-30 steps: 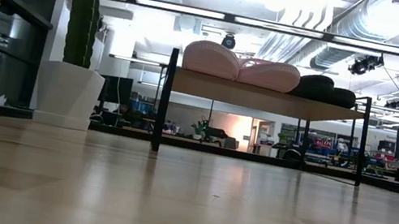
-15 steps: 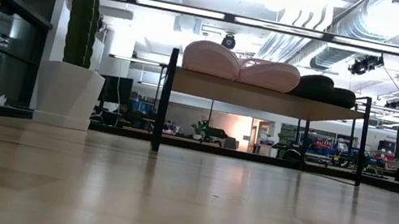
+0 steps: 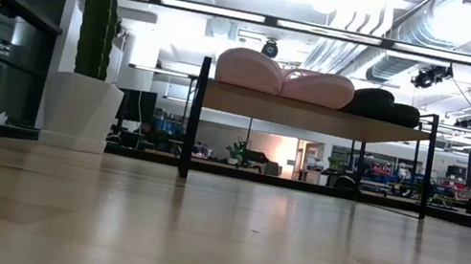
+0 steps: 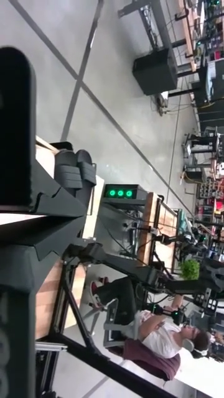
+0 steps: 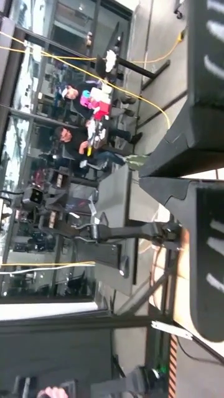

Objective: Pick and place slides into the shelf
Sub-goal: Return to Home Position

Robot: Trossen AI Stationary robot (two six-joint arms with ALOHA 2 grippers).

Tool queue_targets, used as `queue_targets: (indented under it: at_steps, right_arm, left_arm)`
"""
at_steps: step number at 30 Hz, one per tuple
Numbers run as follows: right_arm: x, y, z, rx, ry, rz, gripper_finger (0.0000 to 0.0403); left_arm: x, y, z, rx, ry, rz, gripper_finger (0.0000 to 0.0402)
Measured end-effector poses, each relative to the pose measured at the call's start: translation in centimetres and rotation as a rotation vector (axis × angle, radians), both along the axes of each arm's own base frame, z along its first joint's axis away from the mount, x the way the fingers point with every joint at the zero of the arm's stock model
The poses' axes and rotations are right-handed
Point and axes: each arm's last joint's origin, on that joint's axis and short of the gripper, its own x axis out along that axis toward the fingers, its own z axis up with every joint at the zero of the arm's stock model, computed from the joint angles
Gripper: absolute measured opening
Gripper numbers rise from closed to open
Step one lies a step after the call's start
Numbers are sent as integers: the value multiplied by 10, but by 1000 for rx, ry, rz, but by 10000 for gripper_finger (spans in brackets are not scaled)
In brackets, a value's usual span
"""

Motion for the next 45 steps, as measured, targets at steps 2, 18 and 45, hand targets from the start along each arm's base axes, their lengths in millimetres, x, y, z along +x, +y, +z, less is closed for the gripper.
queue_targets:
  at_steps: [2,18,45]
  right_arm:
    - [-9,6,-3,12,14,-6,0]
    - [-53,32,-47,62,-58,-102,0]
    - [-35,23,-191,33,-450,52,0]
  left_arm:
    - [-4,-3,-1,-6,6,0,0]
    - [-20,-18,-17,-31,59,-3,0]
    - [-32,-31,-143,-34,-301,-42,0]
